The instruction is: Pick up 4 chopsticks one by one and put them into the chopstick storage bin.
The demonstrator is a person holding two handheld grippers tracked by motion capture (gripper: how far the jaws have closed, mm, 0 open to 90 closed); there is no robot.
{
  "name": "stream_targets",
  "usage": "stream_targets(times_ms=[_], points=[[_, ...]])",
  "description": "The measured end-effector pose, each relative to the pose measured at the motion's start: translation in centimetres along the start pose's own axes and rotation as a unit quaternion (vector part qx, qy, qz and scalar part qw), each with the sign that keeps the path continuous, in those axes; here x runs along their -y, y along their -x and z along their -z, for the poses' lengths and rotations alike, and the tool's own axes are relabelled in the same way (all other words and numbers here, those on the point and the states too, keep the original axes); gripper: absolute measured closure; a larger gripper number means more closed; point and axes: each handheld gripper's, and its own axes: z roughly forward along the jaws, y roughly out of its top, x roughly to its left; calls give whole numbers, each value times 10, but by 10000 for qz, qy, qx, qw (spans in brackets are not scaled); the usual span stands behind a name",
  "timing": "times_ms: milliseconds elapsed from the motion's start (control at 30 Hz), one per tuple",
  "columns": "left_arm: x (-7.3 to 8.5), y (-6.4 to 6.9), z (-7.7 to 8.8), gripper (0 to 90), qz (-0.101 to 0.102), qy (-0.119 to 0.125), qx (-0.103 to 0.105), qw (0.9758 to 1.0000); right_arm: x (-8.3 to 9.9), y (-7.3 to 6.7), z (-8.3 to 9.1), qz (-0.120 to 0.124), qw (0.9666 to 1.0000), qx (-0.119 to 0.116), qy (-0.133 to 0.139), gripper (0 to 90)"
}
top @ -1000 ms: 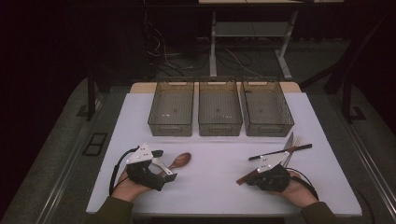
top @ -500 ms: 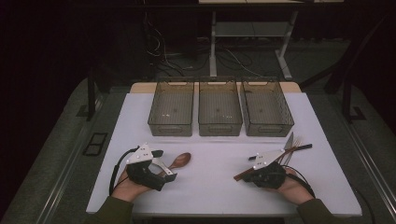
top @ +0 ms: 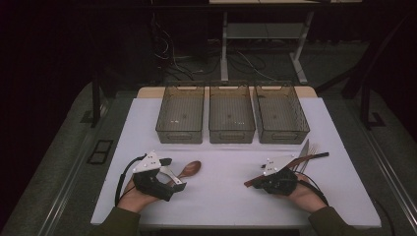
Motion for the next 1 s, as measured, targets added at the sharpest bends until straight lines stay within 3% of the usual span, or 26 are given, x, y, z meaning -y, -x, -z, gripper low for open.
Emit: stream_targets(times_ms=[500, 1000], points=[[0, 0, 0, 0, 2, 1, 1, 10000, -9, 9, -8, 78, 9999, 112, 4, 892], [0, 0, 0, 0, -13, 10, -6, 10000, -16, 18, -15, -18, 9998, 214, 59, 892]])
